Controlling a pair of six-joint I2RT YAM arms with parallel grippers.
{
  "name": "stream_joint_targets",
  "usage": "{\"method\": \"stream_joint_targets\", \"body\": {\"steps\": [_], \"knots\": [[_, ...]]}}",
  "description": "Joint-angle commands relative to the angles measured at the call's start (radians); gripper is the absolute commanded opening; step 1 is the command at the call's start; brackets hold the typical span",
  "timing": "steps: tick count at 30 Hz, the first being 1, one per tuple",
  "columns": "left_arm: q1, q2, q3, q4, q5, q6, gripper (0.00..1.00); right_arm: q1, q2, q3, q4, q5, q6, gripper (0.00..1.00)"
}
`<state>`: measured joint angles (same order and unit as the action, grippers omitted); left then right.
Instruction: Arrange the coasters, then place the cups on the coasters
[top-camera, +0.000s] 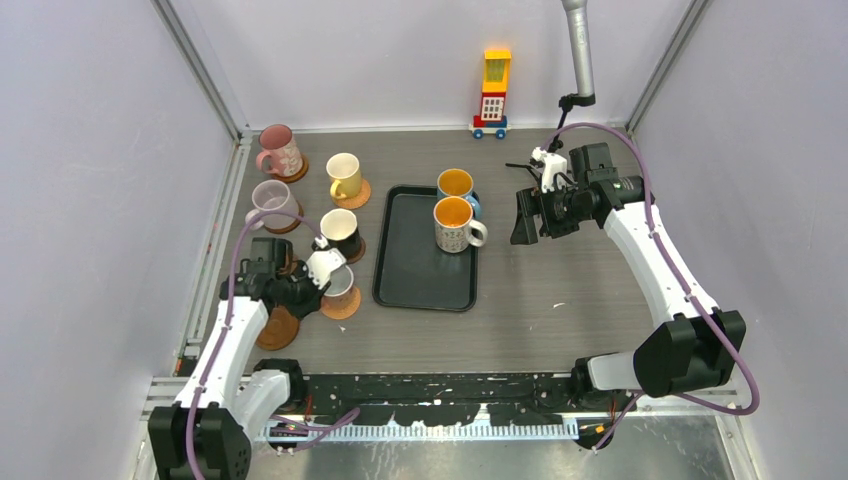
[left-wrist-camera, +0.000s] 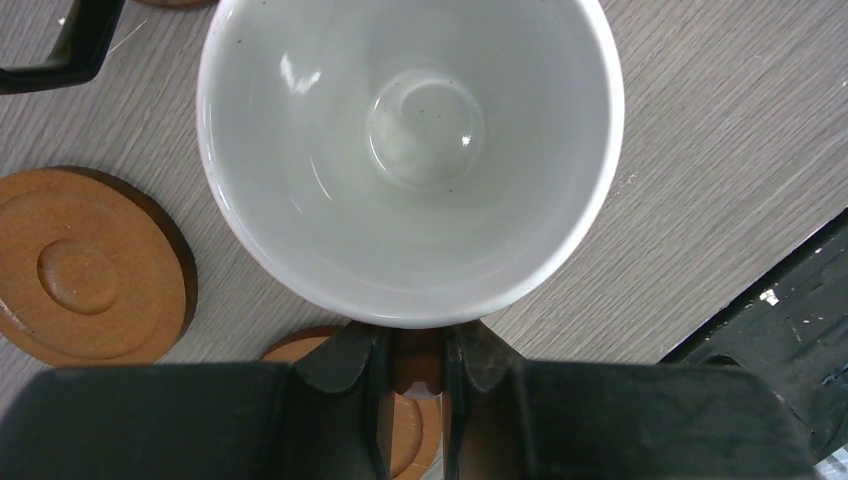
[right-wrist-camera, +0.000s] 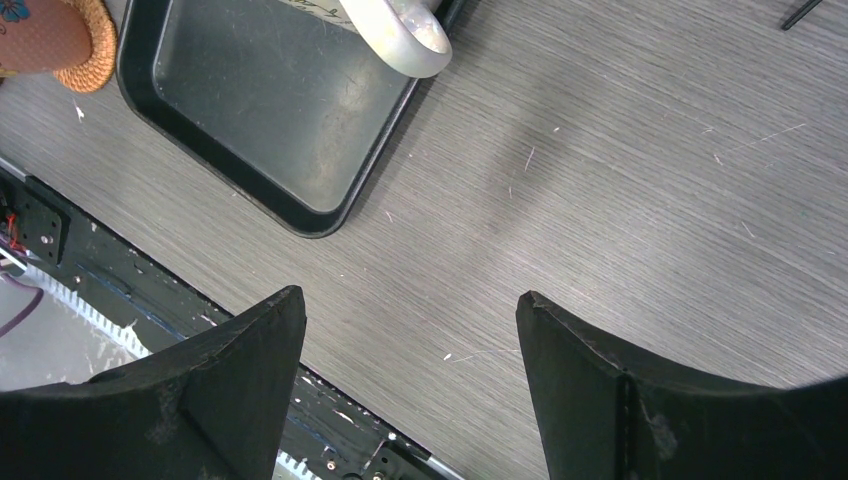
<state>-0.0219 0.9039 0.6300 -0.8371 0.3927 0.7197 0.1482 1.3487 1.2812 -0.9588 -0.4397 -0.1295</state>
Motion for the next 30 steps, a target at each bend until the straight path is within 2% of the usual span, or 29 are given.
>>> {"method": "stream_joint_targets", "body": {"steps": [1, 8, 15, 17, 21, 23, 25, 30], "knots": [[0.017, 0.001, -0.002, 0.060, 0.040, 0.054, 0.00, -0.003, 0.002, 0.040, 0.005, -0.005, -0.015, 0.81], [0.017, 0.016, -0.019, -0.005, 0.076, 0.152, 0.00, -0.003, 0.006, 0.045, 0.005, -0.006, -0.016, 0.81], [0.017, 0.005, -0.032, -0.063, 0.104, 0.189, 0.01, -0.003, 0.006, 0.043, 0.009, -0.009, -0.012, 0.82], [0.017, 0.011, -0.028, -0.069, 0.101, 0.182, 0.12, -0.003, 0.008, 0.043, 0.012, -0.011, -0.010, 0.82], [0.017, 0.029, -0.006, -0.085, 0.081, 0.171, 0.47, -0.004, 0.013, 0.049, 0.011, -0.011, -0.010, 0.81], [0.017, 0.032, 0.008, -0.102, 0.071, 0.177, 0.55, -0.003, 0.015, 0.052, 0.012, -0.010, -0.011, 0.81], [0.017, 0.027, 0.019, -0.122, 0.068, 0.192, 0.59, -0.003, 0.016, 0.054, 0.011, -0.010, -0.012, 0.82], [0.017, -0.012, 0.034, -0.199, 0.096, 0.252, 0.60, -0.004, 0.016, 0.052, 0.015, -0.013, -0.014, 0.81]]}}
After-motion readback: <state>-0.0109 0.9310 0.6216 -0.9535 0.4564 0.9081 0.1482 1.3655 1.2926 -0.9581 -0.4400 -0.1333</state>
